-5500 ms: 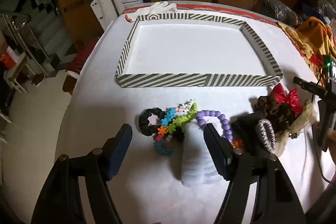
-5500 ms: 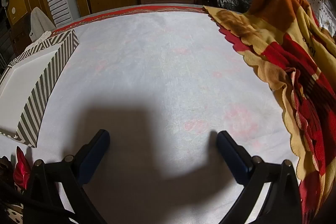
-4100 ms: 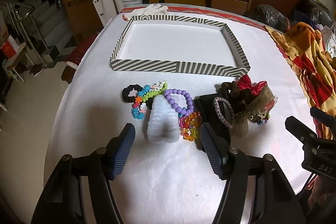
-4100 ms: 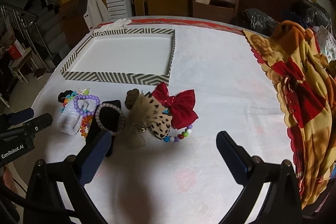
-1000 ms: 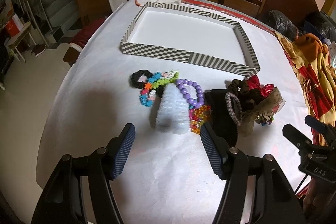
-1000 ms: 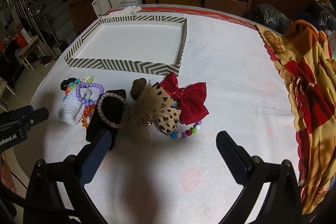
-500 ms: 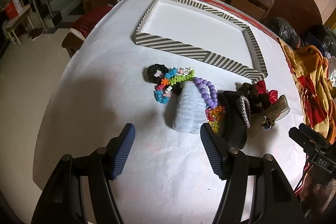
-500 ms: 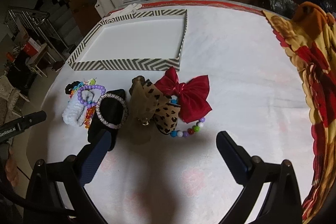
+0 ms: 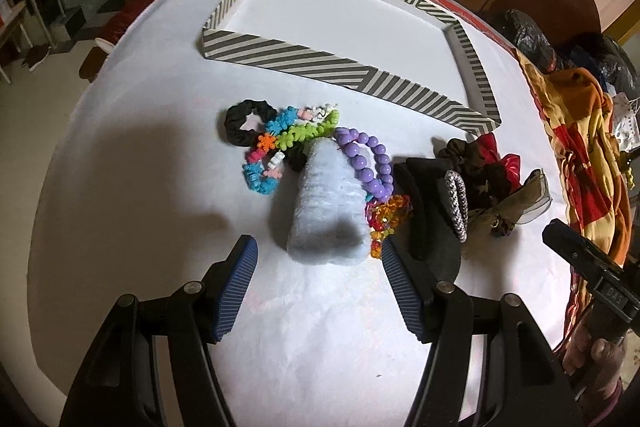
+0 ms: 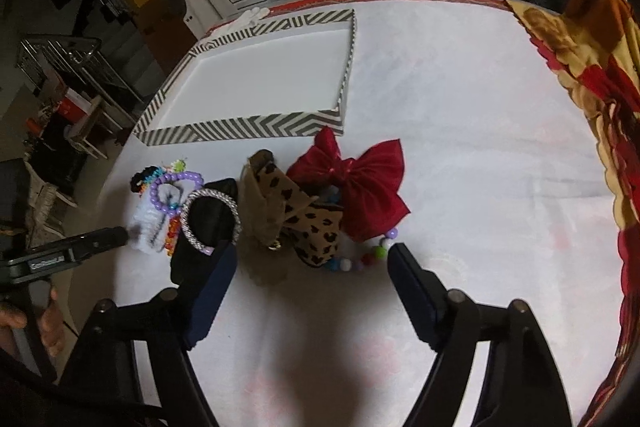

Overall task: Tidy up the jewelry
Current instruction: 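Move the left tool toward the white fuzzy scrunchie while the right tool approaches the leopard-print bow, then grasp the white fuzzy scrunchie with the left tool while the right tool grasps the leopard-print bow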

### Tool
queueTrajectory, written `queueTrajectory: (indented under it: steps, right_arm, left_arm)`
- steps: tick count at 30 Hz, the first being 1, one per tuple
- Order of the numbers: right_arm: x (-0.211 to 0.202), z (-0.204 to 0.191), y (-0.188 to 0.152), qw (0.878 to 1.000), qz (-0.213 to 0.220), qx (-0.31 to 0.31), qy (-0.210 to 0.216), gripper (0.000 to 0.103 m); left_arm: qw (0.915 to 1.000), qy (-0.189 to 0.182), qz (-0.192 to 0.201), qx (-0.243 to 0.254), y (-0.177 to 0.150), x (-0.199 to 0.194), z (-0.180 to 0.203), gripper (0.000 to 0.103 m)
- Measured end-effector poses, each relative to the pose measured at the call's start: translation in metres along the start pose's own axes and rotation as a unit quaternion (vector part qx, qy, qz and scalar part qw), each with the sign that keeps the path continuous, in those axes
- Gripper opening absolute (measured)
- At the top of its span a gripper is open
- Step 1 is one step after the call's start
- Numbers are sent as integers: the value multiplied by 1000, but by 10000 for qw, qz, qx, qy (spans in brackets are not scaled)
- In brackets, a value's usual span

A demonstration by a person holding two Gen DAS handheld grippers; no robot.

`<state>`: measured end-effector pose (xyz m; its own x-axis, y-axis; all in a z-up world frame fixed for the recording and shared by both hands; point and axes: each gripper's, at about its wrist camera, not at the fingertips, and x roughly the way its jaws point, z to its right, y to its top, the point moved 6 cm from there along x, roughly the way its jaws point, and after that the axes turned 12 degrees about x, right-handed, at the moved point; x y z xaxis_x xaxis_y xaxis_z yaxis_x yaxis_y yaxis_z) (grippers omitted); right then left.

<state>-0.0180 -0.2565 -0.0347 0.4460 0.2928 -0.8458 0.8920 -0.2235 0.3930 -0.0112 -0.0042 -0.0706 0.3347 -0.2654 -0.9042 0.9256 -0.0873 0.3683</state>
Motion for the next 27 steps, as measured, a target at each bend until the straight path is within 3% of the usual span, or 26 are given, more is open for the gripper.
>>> queueTrajectory:
  steps: [10,15,16,17,18,19,22,27]
  right_arm:
    - [18,-23,11,9995,65,-293,115,82]
    - [44,-38,13,9973,-143,-714,-18,81]
    - [50,-39,11,9968,-193,-769,-82,74]
    - [55,-39,9,9966,-266,-779,-105,55]
    - [60,-38,6,9968,-346,-719,-59,44]
    - [63,-37,4,9972,-426,-608,47,27]
    - [60,-35,-3,9981,-367,-375,337,20]
    - [37,-39,-4,9980,-79,-345,519,19]
  left_arm:
    - [9995,-81,-270,167,5,22,5,59]
    - [9990,-116,-366,229,4,30,7,58]
    - [9990,-133,-359,227,5,31,7,52]
    - [9989,-153,-361,237,4,32,7,47]
    - [9988,-148,-382,254,4,34,7,40]
    - [9988,-162,-378,252,4,34,6,39]
    - [9990,-278,-312,185,4,33,3,34]
    - [9996,-223,-134,90,3,20,-5,26]
